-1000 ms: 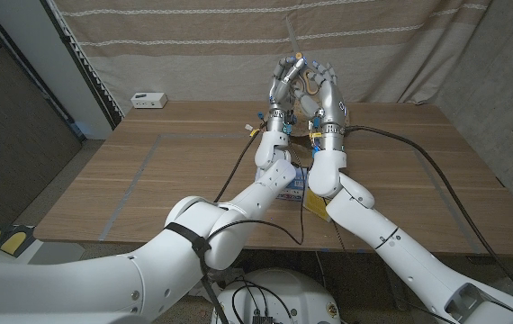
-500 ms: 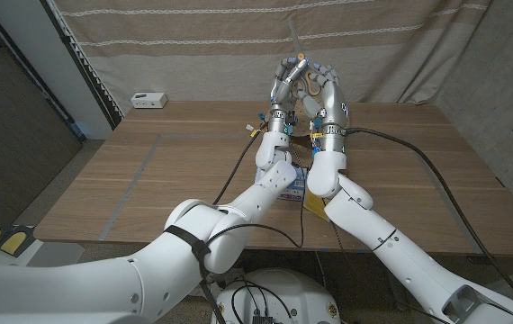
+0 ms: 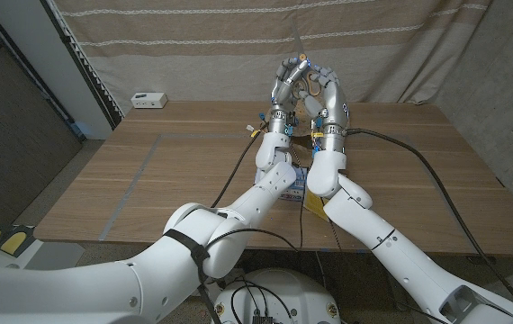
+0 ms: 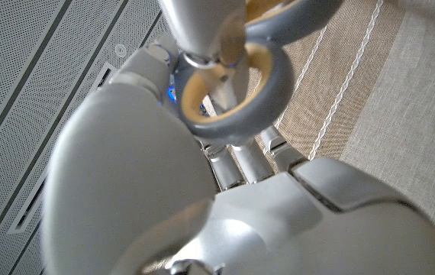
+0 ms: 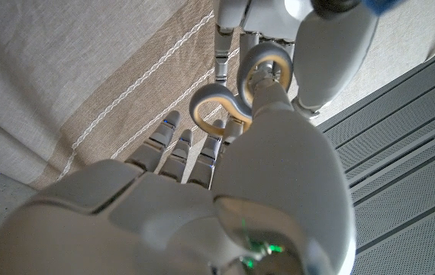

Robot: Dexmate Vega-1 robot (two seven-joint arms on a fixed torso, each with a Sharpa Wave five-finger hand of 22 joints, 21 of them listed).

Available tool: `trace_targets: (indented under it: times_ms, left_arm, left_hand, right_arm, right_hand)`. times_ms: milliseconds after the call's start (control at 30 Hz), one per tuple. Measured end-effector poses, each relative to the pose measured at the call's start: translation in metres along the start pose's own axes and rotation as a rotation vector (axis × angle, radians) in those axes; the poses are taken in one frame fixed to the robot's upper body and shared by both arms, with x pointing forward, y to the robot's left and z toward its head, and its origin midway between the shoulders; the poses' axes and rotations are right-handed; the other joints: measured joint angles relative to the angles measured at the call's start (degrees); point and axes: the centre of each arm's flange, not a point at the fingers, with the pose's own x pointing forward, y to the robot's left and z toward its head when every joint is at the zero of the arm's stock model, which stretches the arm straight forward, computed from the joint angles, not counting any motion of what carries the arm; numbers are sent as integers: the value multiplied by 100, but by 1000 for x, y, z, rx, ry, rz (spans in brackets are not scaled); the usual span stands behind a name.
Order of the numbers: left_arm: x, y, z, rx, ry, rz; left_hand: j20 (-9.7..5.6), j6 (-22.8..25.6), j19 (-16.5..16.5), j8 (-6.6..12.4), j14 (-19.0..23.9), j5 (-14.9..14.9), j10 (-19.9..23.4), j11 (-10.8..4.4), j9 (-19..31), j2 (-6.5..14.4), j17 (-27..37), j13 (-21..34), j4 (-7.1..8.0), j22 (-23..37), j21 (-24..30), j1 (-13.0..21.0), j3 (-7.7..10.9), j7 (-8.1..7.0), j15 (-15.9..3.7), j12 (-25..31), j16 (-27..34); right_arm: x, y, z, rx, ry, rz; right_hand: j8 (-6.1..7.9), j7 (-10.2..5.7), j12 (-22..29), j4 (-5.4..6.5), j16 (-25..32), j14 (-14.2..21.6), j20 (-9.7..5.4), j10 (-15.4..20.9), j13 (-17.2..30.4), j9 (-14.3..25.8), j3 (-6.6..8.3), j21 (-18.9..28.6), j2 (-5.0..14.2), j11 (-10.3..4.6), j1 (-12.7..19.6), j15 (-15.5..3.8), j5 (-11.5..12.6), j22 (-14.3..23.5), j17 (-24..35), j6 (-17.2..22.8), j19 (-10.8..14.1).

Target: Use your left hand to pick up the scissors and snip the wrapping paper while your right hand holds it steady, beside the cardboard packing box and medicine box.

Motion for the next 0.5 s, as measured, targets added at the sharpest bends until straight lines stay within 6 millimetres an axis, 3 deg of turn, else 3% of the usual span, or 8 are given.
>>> trace_targets:
  times_ms: [367, 500]
  left_arm:
    - [-2, -4, -1, -6, 6, -15]
    - [-1, -5, -2, -8, 9, -21]
  left_hand:
    - [0, 0, 0, 0, -33, -11, 27, -27, 0, 0, -3, 0, 0, 0, 0, 0, 0, 0, -29, -1, 4]
    - [0, 0, 0, 0, -39, -12, 27, -27, 0, 0, -2, 0, 0, 0, 0, 0, 0, 0, -33, -1, 2]
  right_arm:
    - [0, 3, -5, 29, 28, 7]
    - [0, 3, -5, 30, 28, -1]
  right_hand:
    - [12, -164, 0, 50, 0, 114, 35, 74, 0, 201, -92, 0, 0, 74, 0, -8, 64, 27, 0, 183, 34]
    - [113, -160, 0, 103, 0, 182, 84, 124, 13, 270, -144, -1, -48, 168, -49, -1, 87, 27, 0, 179, 83]
